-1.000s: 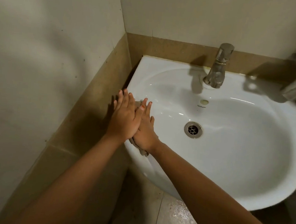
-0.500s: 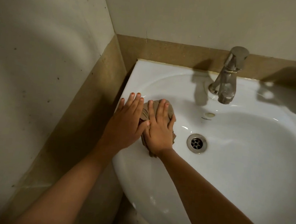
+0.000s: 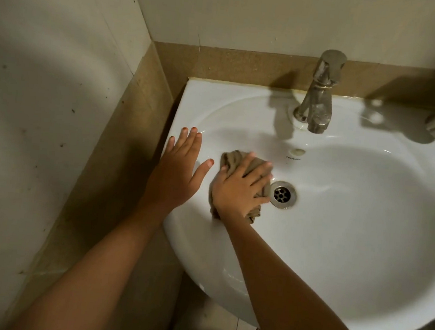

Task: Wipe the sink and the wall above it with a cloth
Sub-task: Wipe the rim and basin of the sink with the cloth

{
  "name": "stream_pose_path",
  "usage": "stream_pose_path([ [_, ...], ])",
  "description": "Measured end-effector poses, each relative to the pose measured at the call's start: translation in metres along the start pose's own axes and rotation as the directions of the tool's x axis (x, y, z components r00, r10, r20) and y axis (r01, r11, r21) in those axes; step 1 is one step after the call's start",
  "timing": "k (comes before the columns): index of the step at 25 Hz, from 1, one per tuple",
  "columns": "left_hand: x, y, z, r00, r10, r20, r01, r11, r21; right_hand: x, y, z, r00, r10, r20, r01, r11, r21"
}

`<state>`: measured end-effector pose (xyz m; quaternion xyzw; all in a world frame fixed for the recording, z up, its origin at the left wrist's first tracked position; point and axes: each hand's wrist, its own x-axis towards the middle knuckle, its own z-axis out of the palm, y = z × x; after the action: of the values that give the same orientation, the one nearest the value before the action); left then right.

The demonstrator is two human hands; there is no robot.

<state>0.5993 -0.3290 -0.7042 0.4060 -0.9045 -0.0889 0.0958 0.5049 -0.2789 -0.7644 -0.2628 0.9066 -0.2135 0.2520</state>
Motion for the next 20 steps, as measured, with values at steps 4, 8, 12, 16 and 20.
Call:
stream_pose_path([
  [4, -0.01, 0.004, -0.006, 0.993, 0.116, 0.008, -0.116, 0.991, 0.067, -0.043, -0.004, -0.009, 0.927, -0.304, 0.22, 0.296, 0.953, 0.067],
  [8, -0.024, 0.004, -0.009, 0.971, 0.22, 0.099, -0.233, 0.96, 0.157, -0.068, 0.003, -0.014, 0.84, -0.444, 0.313, 0.413, 0.896, 0.162],
  [12, -0.018, 0.005, -0.003, 0.891, 0.311, 0.331, -0.414, 0.856, 0.31, -0.052, 0.022, -0.015, 0.839, -0.474, 0.268, 0.473, 0.878, 0.076],
  [16, -0.008, 0.011, 0.009, 0.772, 0.262, 0.579, -0.543, 0.745, 0.387, -0.021, 0.051, -0.021, 0.844, -0.483, 0.233, 0.518, 0.847, -0.119],
  [20, -0.005, 0.011, 0.019, 0.733, 0.296, 0.612, -0.615, 0.674, 0.409, 0.0, 0.079, -0.028, 0.935, -0.337, 0.107, 0.353, 0.911, -0.215],
])
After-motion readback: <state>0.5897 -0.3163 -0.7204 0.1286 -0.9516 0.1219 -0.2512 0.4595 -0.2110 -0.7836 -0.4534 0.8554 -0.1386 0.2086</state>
